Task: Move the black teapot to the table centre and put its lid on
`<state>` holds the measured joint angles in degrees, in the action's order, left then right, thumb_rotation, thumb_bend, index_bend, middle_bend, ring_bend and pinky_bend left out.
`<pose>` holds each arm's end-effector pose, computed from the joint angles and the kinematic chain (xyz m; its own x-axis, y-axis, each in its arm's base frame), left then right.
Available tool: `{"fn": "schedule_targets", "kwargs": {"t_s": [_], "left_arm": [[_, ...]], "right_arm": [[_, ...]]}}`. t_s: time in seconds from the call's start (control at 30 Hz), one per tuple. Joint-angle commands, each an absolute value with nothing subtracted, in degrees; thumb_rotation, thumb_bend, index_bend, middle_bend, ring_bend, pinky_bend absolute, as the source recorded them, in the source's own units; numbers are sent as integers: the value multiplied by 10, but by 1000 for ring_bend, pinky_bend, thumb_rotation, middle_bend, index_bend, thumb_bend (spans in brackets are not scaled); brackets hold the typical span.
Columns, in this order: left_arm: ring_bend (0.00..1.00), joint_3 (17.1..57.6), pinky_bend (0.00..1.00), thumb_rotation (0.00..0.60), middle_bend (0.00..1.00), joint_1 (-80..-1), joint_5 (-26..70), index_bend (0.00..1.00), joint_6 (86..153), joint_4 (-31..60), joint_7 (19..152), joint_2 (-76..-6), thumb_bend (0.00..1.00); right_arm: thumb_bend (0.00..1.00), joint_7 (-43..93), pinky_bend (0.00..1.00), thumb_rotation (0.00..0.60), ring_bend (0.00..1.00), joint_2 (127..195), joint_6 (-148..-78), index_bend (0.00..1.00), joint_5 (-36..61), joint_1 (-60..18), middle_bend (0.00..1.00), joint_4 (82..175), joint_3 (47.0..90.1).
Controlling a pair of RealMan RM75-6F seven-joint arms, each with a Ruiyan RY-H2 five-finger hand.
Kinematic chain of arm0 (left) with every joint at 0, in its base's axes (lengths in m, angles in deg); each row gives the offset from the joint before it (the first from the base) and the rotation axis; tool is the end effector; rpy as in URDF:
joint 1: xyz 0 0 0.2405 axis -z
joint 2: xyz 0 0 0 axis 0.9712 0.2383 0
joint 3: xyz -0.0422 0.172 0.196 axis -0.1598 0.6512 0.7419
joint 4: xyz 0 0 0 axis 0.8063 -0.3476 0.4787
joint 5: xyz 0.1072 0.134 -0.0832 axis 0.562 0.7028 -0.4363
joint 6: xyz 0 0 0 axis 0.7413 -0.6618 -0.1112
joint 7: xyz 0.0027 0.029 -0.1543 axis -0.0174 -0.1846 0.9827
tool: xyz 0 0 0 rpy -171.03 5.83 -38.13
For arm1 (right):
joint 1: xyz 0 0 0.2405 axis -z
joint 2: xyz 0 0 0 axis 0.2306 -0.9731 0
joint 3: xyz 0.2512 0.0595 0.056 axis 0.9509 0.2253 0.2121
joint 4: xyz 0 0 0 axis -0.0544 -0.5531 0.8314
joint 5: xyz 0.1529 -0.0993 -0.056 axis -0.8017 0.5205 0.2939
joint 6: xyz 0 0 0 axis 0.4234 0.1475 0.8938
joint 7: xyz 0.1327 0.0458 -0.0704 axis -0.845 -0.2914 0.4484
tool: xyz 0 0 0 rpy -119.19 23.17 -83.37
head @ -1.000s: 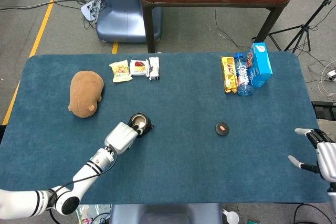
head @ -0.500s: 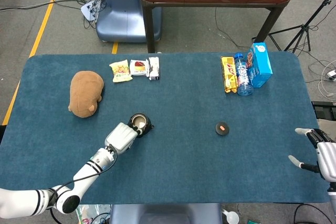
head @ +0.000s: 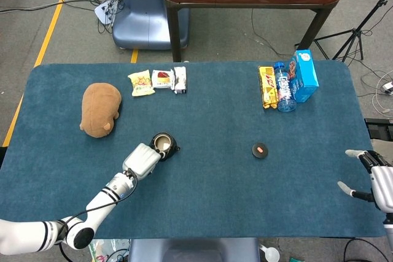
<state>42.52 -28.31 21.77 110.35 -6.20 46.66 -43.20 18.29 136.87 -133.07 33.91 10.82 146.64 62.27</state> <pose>-0.1268 0.3303 -0.0112 0.7305 0.1765 0.6597 0.6213 -0.5728 -0.5347 -0.3258 -0.1840 0.2118 0.3450 -0.0029 0.9386 -0.9369 0.0599 0.3445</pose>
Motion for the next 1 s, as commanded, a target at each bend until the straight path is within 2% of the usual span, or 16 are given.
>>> {"fn": "schedule_targets", "kwargs": {"t_s": [0.03, 0.47, 1.0], "left_arm": [[356, 425, 685, 600, 518, -282, 213, 428, 1104, -63, 462, -432, 821], [362, 427, 684, 600, 571, -276, 195, 462, 1114, -71, 434, -434, 861], [452, 428, 683, 600, 720, -267, 173, 619, 1140, -93, 381, -428, 905]], "right_arm": [[0, 183, 430, 600, 226, 1369, -1331, 295, 339, 108, 327, 1467, 623], [0, 180, 430, 600, 226, 1368, -1332, 295, 339, 109, 327, 1466, 623], [0, 177, 430, 600, 226, 1368, -1332, 295, 340, 109, 327, 1465, 623]]}}
